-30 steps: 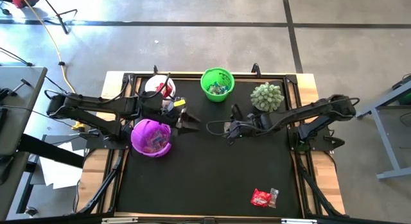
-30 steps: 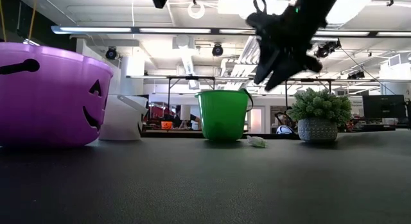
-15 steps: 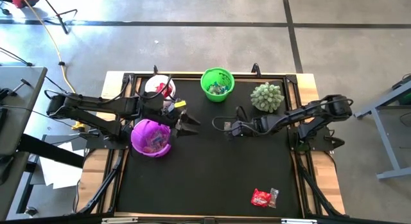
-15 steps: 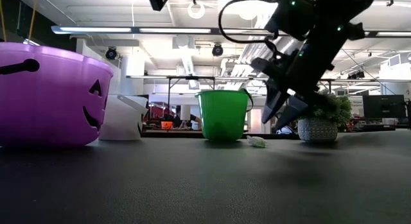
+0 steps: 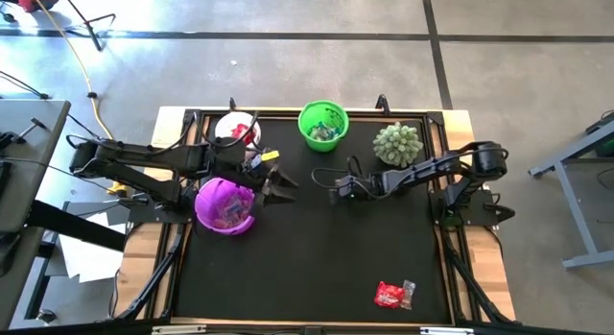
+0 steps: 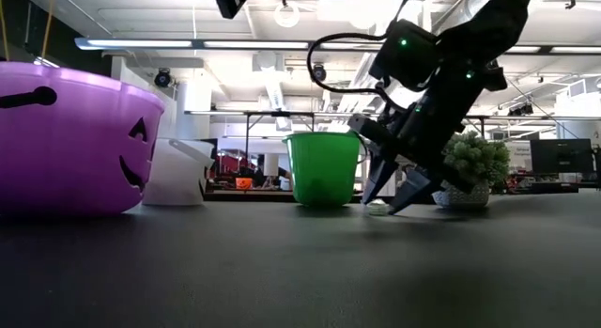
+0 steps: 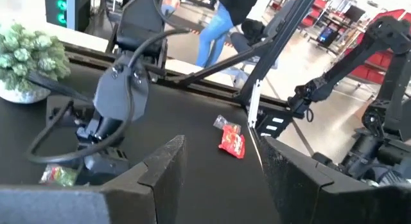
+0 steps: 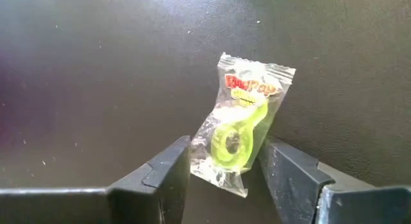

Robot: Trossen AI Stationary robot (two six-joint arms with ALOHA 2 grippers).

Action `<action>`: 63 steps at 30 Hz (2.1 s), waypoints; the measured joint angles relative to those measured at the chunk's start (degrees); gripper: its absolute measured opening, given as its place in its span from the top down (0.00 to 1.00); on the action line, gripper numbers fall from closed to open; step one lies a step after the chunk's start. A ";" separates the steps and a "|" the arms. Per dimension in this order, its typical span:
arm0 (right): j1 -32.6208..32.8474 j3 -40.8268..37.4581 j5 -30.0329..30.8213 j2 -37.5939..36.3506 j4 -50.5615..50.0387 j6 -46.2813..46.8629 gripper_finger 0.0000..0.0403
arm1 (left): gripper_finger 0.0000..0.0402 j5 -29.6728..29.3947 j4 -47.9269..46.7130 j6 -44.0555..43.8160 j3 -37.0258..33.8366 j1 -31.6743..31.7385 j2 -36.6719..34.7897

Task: Sort candy
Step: Put the green gummy into the violet bucket

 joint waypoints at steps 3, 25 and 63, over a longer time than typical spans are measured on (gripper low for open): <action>-0.35 0.09 -0.55 0.54 -0.54 1.11 0.54 | 0.54 0.66 -0.49 0.01 0.00 0.04 -0.22; -0.18 -0.70 -9.80 -6.52 -3.66 -0.17 0.99 | 0.54 1.67 -2.03 -0.59 0.00 0.10 -0.69; 11.71 -0.28 -0.17 -25.88 45.99 -82.40 1.00 | 0.54 -5.25 27.74 17.64 0.04 3.34 5.44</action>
